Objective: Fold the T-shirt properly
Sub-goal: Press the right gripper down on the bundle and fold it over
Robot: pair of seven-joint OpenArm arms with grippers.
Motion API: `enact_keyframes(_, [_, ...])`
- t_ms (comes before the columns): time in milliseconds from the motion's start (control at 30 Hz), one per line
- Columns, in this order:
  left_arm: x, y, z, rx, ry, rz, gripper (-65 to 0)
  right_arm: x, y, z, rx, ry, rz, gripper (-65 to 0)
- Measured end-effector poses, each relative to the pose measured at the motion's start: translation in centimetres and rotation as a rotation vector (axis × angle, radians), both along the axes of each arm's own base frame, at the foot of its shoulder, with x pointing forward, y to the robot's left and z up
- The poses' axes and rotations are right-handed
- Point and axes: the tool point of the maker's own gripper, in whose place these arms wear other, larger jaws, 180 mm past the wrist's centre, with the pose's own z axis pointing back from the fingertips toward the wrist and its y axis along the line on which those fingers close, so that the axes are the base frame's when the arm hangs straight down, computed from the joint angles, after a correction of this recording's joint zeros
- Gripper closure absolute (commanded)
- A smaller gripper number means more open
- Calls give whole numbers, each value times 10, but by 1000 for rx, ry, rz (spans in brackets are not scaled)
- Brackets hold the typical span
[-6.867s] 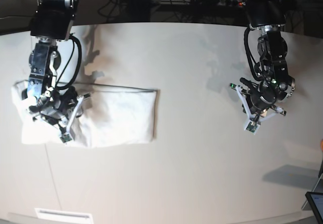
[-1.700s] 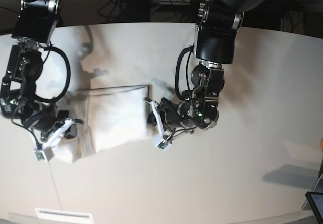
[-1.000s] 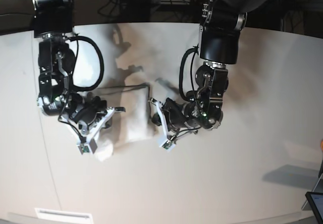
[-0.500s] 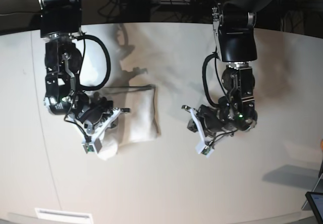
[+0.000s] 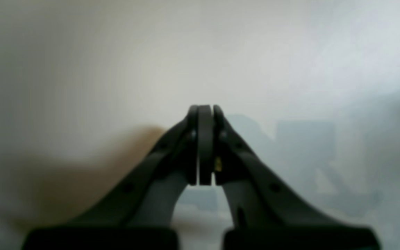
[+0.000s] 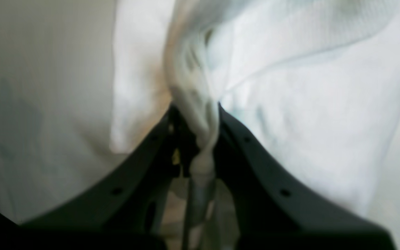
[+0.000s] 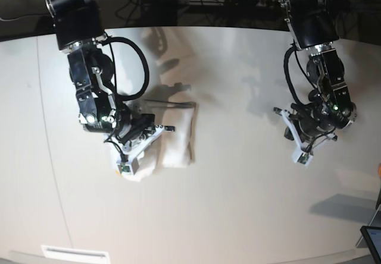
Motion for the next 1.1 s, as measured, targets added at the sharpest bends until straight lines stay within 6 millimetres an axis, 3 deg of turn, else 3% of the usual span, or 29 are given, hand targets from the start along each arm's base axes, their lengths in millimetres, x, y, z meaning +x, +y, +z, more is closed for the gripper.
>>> enact_keyframes(167, [-21, 36, -6, 27, 32, 88, -2, 1, 15, -5, -10, 17, -20, -3])
enact_keyframes(567, [-33, 45, -12, 47, 58, 88, -2, 3, 31, -5, -42, 46, -74, -16])
enact_keyframes(767, [-31, 40, -12, 36, 57, 84, -2, 0, 52, 3, 3, 42, -56, -147])
enact_keyframes(967, [-30, 40, -12, 34, 56, 84, -2, 5, 84, 44, 102, -48, 1, -277])
enact_keyframes(1100, [-30, 40, -12, 34, 56, 85, -2, 6, 102, 57, 133, -81, 54, -355])
